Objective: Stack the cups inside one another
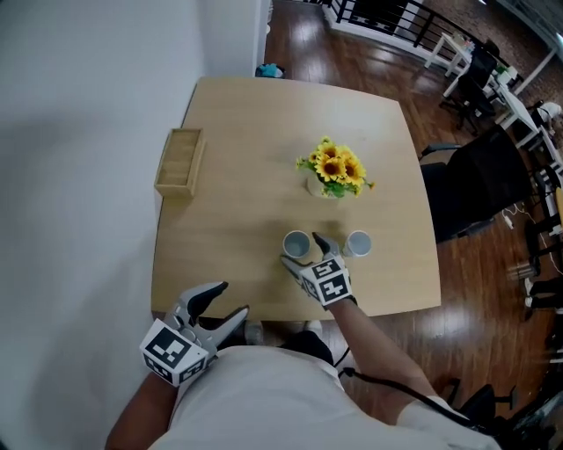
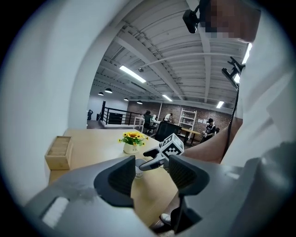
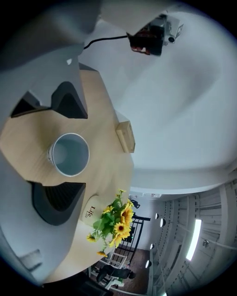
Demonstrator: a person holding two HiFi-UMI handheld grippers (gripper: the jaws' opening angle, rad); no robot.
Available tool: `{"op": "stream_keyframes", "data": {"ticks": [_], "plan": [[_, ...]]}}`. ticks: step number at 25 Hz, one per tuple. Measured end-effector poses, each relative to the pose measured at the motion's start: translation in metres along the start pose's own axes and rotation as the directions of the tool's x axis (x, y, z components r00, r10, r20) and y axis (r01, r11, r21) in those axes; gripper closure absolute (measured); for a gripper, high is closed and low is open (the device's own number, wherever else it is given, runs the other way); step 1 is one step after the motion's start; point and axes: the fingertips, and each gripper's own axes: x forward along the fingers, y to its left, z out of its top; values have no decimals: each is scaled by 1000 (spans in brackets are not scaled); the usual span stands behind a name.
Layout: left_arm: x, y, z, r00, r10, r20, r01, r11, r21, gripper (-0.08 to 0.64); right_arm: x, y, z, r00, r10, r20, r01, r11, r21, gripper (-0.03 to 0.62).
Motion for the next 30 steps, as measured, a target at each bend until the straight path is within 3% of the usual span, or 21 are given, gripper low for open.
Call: {"op": "stream_keyframes", "data": {"ticks": [7, 9, 12, 23, 30], "plan": [[-29, 11, -10, 999, 53, -9, -53, 998, -21, 318, 29, -7, -19, 997, -51, -64, 54, 997, 51, 167], [-32, 12, -13, 998, 56, -14, -56, 998, -24, 318, 29, -8, -19, 997, -54, -59, 58, 996, 61, 210], [-33, 11, -14, 999, 50, -17, -51, 998, -34, 318, 18, -6, -11, 998, -47, -34, 49, 996, 73, 212], [18, -12, 3, 997, -74, 11, 74, 997, -20, 318, -80, -36, 45, 989, -96, 108, 85, 991, 103, 213], [62, -37, 23, 991, -128, 39, 128, 992, -9, 318, -133, -102, 31, 978, -185, 95, 175, 979, 105, 213]]}}
